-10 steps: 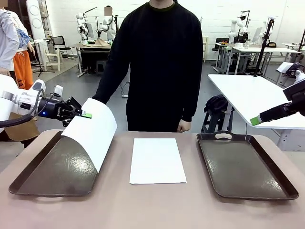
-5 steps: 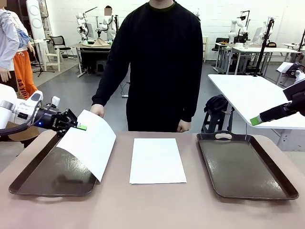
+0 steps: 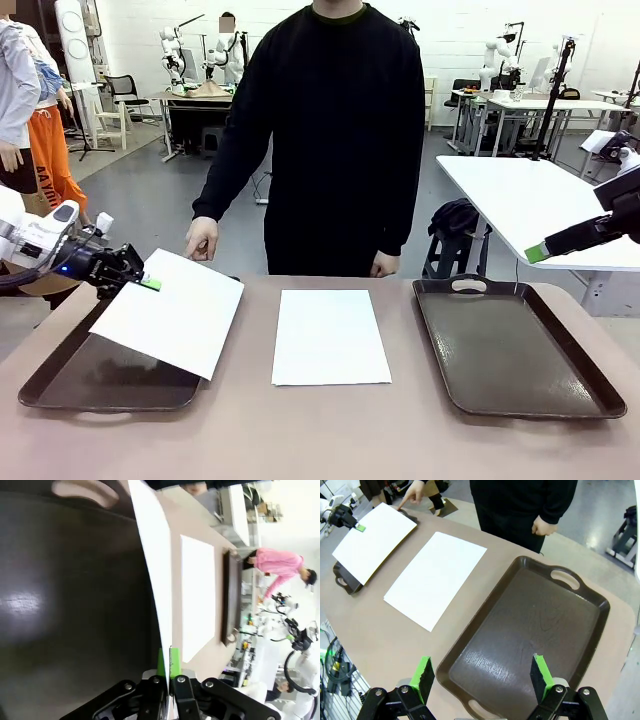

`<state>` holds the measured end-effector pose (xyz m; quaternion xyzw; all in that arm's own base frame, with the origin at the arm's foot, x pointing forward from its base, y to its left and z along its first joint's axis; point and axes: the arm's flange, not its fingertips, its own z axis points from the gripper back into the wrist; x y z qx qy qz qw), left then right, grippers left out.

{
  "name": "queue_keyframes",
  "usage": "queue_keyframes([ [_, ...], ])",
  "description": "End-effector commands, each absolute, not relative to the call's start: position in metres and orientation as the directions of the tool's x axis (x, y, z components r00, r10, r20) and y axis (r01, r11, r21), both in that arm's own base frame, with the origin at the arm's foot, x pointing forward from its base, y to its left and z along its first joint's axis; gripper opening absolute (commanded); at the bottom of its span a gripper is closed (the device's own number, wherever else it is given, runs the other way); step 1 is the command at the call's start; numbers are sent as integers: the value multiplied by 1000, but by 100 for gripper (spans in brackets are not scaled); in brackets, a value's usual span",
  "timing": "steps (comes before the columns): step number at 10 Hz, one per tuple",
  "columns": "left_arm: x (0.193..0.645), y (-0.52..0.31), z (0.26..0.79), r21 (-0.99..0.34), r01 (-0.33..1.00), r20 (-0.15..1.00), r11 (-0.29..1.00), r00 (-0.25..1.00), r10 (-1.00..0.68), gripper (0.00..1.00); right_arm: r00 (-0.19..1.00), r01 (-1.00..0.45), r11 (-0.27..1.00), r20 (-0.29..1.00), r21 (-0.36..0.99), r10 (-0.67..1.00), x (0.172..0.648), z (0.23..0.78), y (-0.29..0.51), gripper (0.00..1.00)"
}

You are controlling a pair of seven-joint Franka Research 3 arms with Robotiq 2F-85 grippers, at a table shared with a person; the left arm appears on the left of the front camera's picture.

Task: Sort the A4 documents.
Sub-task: Place the A4 Paper in the designated Handle tray.

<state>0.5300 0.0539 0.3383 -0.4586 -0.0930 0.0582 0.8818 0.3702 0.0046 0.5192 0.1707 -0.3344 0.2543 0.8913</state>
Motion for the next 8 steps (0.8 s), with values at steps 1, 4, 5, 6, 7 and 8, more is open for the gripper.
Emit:
queue_keyframes([
  [1,533,66,334,-759,-55,123,648,966,226,1,646,-574,806,687,148,334,371,518,4,100],
  [4,538,73,321,-734,-85,86,674,973,216,1,646,-574,806,687,148,334,371,518,4,100],
  [5,540,74,318,-728,-87,67,680,978,197,1,646,-574,806,687,148,334,371,518,4,100],
  [6,544,75,318,-719,-84,48,690,984,170,1,646,-574,806,687,148,334,371,518,4,100],
  [7,548,77,318,-710,-81,43,700,987,157,1,646,-574,806,687,148,334,371,518,4,100],
  [8,551,79,320,-700,-77,42,710,988,149,1,646,-574,806,687,148,334,371,518,4,100],
])
